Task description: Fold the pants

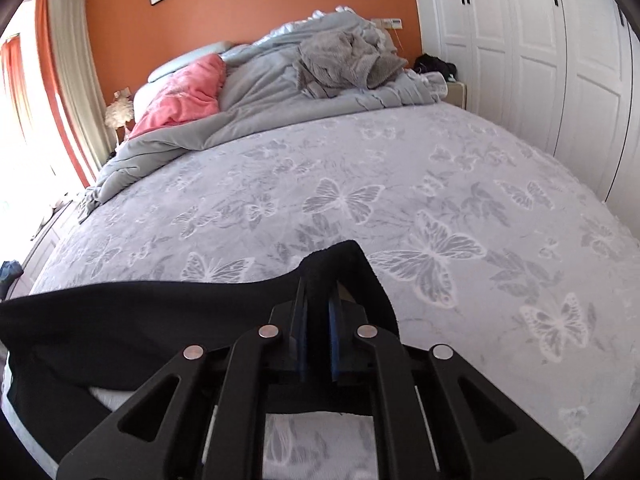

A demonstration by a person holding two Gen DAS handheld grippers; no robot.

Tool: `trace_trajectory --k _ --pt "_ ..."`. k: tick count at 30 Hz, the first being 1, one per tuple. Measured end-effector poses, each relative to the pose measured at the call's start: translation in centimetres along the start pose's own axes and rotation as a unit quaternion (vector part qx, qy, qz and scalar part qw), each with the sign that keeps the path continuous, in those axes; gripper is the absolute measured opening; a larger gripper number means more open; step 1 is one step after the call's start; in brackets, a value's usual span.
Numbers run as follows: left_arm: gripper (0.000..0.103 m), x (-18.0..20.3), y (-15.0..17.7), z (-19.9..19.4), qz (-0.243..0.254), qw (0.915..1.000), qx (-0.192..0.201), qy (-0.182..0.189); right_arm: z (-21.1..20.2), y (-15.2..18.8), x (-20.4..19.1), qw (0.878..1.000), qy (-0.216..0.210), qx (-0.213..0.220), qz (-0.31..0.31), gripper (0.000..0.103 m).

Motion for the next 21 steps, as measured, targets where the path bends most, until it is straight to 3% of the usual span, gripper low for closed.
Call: trace_trajectory --k 4,6,10,12,14,15,17,19,21 --pt "0.008 -1.7 5.5 -6.1 0.014 0.9998 -0.016 -0.003 -5.1 3.6 1.5 1.000 -0.012 0.004 -0.022 0.007" --pt "0.009 -3.3 9.3 -7.1 0.011 0.9991 -0.039 -0.010 -6.2 6.6 2.6 0.999 -0.012 -0.013 -0.026 0.007" --pt "0.015 -6.0 16.3 -4.9 0.018 0.9960 -0.083 -0.028 -5.1 13.3 4.7 0.997 0.004 -0.067 -0.025 0.009" --pt "0.022 -6.8 18.4 -3.8 -0.010 0.9957 -0.092 -0.006 -4.2 15.9 5.5 0.995 0.012 -0.094 -0.017 0.015" --pt "0.031 -8.3 19.3 -4.5 -0.055 0.9954 -0.078 -0.006 -4.5 17.5 6.1 0.994 0.022 -0.106 -0.006 0.028" --pt "0.041 -8.8 19.4 -5.2 -0.081 0.9942 -0.070 0.011 -5.3 17.8 6.4 0.994 0.024 -0.105 0.000 0.033" --pt "0.053 -9.2 19.4 -7.4 -0.144 0.9867 -0.050 0.056 -7.5 17.7 6.7 0.996 0.021 -0.088 0.012 0.057" --pt "0.069 -9.2 19.4 -9.9 -0.194 0.9766 -0.029 0.090 -10.7 17.2 6.5 0.998 0.011 -0.057 0.020 0.072" --pt "0.080 -8.4 19.4 -11.7 -0.222 0.9672 -0.013 0.123 -13.2 17.0 6.0 0.999 -0.006 -0.039 0.027 0.075"
Point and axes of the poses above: each gripper's, at about its wrist camera, not at the fingertips, and z roughly the way its jaws point, x to its right, y to its underside, the point moved 8 cm from there along z, roughly the way its jaws point, and after that the axes turned 11 degrees about y, right-handed, at the moved point
